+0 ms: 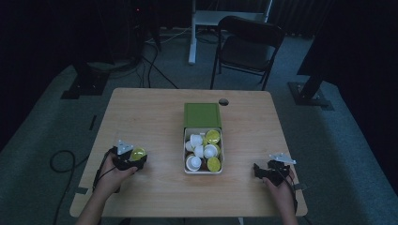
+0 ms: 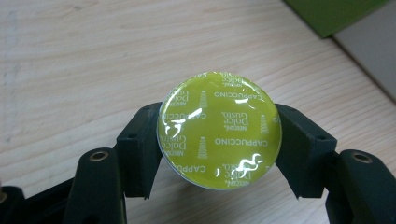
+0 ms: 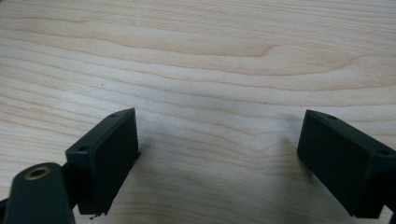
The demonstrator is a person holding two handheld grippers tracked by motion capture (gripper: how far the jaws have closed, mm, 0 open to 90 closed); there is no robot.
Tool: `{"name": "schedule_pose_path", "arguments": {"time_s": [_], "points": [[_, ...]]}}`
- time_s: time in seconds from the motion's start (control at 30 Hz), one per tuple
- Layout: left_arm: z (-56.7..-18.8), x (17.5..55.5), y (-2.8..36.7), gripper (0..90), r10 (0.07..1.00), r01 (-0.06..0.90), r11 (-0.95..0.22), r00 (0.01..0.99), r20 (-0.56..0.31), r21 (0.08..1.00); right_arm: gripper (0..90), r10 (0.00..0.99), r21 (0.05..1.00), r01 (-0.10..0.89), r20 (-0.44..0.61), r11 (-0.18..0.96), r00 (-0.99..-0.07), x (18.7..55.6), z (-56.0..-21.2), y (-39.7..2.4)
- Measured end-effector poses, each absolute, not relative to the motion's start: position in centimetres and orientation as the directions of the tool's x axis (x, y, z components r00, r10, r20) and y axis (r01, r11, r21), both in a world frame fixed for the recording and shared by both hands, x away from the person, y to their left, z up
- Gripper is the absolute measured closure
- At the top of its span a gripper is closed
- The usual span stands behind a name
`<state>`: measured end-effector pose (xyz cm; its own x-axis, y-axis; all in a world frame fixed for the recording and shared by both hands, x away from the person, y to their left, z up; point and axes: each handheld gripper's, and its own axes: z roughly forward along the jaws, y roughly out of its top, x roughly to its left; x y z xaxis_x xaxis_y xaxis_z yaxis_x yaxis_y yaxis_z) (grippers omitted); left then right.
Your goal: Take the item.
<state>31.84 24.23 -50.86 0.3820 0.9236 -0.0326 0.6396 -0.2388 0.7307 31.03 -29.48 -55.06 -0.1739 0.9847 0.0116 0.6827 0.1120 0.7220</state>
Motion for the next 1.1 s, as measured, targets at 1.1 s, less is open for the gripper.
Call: {"name": "schedule_pose_path", "arguments": {"time_s": [1.1], "points": [[-52.6,31.1,25.3,33.6,0.922,0.687,-0.235,0.381,-0.065,0.688,12.1,0.985,0.722,0.683,0.012,0.112,-0.173,31.0,-55.1,-29.5]]}}
